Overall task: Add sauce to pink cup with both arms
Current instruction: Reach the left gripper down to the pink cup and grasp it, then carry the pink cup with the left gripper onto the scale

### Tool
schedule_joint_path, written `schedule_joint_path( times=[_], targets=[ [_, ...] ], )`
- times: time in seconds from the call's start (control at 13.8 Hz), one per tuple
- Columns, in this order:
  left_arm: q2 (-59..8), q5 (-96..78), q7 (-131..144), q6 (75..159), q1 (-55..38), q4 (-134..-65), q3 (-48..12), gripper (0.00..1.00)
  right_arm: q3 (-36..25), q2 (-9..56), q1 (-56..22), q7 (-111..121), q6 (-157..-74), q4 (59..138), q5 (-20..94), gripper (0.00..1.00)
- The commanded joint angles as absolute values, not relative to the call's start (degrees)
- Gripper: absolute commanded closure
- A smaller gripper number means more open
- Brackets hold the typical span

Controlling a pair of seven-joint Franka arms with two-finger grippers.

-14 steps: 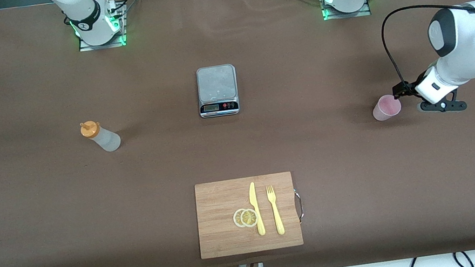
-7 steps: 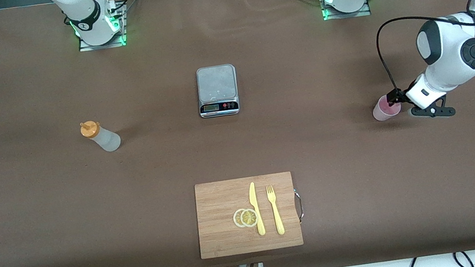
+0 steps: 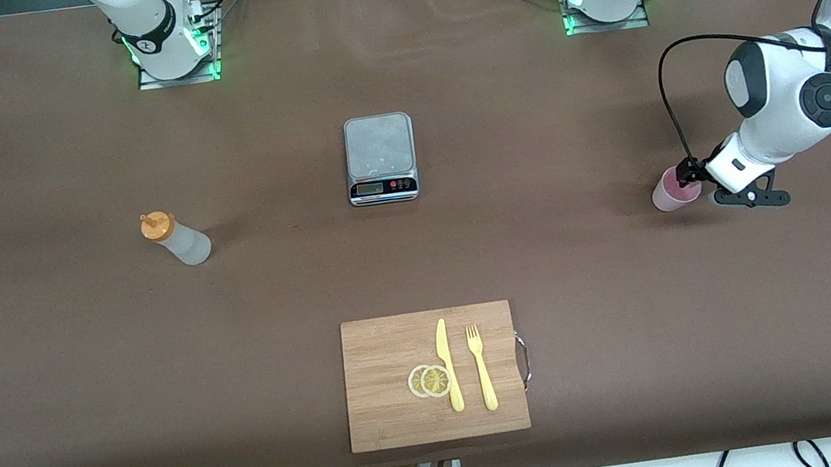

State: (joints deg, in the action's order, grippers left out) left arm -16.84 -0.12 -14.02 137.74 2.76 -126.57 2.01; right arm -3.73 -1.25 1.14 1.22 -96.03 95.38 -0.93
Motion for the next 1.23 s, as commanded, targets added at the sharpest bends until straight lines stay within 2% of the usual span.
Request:
schedule_joint_path(
  times=[0.0,0.22,0.29,0.65,1.16],
  targets=[
    [-17.58,0.97,-14.85,138.87,2.29,-126.83,2.11,0.69,-3.78,-1.76,1.23,2.20,-95.80,95.63,-0.09,0.00],
    [-17.84,0.88,-14.85,138.87,2.20,-126.74,2.02,0.94,-3.78,-1.76,1.32,2.20,-95.89,95.63,-0.09,0.00],
    [-17.84,0.79,-14.85,138.69,2.20,-126.56,2.02,1.00,-3.78,-1.76,1.32,2.20,-95.80,95.63,-0.09,0.00],
    [-16.53,0.18,-14.68,137.20,1.33,-125.51,1.85,1.00,-3.78,-1.76,1.23,2.20,-95.80,95.71,-0.09,0.00],
    [-13.80,-5.96,-13.71,125.87,-6.93,-117.17,1.41,1.00,-3.78,-1.76,1.32,2.20,-95.80,95.71,-0.09,0.00]
  ],
)
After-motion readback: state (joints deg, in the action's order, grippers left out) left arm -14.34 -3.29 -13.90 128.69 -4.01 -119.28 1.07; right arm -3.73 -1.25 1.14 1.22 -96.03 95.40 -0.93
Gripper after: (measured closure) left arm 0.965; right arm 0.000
